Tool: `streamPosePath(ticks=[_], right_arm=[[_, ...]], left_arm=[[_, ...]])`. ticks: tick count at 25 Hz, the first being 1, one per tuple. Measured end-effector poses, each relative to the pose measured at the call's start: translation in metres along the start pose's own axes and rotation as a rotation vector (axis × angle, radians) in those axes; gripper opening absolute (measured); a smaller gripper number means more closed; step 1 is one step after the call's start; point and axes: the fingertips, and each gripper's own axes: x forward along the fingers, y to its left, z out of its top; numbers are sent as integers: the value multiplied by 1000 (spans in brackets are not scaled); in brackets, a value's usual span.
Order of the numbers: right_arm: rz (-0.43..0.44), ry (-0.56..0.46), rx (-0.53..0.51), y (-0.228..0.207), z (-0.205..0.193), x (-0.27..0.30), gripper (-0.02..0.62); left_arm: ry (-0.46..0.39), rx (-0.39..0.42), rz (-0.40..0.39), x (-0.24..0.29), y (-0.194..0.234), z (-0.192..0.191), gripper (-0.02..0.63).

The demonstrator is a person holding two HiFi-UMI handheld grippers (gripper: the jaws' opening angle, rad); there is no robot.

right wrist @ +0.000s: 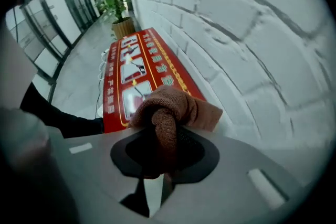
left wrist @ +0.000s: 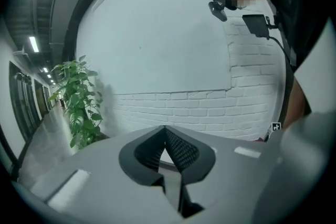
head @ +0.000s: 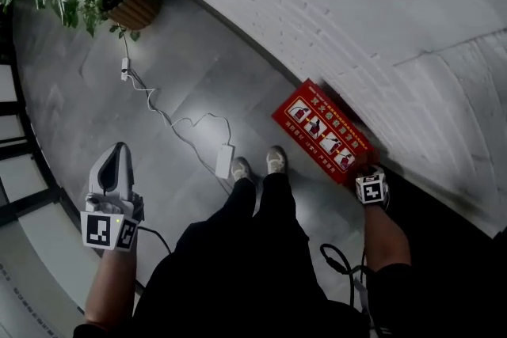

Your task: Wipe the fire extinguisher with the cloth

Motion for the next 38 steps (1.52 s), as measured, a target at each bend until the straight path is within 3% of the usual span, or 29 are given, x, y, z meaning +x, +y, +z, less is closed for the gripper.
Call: streamPosePath(ticks=[2,4,11,15,19,23,26,31,38], right_arm=[[-21,5,105,-6,-21,-5,81],[-8,-57,82,5,-10,-14,81],[114,-377,-283,107,182,-4,81],[180,-355,-436,156,275,37,81],[217,-246,-446,181,305,72,81],[224,-211,-391,180,290,80,80],[218,-180,-365,162,251,71,78],[166,-121,-297,111,149,41,78],[93,-8,-98,63,8,7,77]], left_arm=[[2,-18,10,2,4,1,-2],[-1,-25,28,-4,8,-2,-2],[2,-49,175,-58,45,-14,-2],[31,-28,292,-112,66,-18,-2],[99,-37,406,-164,77,-37,-2],[139,-77,448,-184,78,-60,-2],[112,-95,410,-164,74,-58,-2],[29,-52,242,-101,50,-27,-2],[-8,51,7,-22,2,-3,-2]])
